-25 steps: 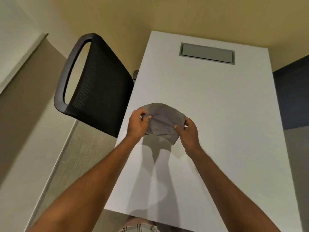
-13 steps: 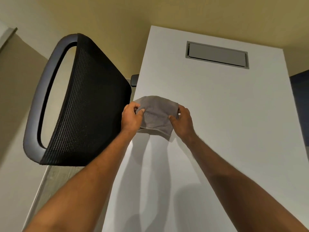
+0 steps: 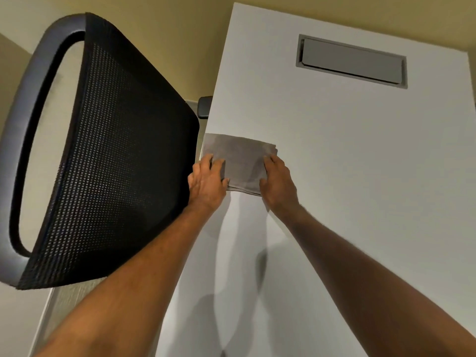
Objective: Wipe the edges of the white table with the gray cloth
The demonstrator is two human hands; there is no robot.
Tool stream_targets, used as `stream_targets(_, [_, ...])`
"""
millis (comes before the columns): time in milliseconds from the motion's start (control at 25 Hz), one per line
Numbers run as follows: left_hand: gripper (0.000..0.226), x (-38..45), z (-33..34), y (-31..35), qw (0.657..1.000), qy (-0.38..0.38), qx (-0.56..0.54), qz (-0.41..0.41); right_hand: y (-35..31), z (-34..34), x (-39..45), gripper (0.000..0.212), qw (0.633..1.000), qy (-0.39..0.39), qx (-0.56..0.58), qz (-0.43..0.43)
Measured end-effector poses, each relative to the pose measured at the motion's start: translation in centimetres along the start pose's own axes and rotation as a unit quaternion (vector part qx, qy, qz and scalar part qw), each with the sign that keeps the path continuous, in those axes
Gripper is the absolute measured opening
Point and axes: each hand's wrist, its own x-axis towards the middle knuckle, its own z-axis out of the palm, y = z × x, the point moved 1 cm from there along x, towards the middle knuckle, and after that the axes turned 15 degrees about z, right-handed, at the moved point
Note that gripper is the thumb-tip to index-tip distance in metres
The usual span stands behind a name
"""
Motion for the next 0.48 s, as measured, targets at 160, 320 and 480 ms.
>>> stream_targets(160, [0.061, -0.2, 0.3, 0.1, 1.0, 0.011, 0.015, 0.005, 0.7, 0.2, 0.4, 0.056, 0.999, -0.033, -0.026, -0.004])
stream_targets(320, [0.058, -1.1, -0.1, 0.9, 0.998, 0.019, 0.055, 0.013, 1.1, -1.3, -1.0, 0.068, 0.999, -0.038, -0.022, -0.018])
stream_targets(480, [0.06, -2.3, -0.9, 3.3, 0.995, 0.022, 0.087, 0.048, 2.8, -3.7, -3.0, 0.063, 0.998, -0.004, -0.054, -0.02])
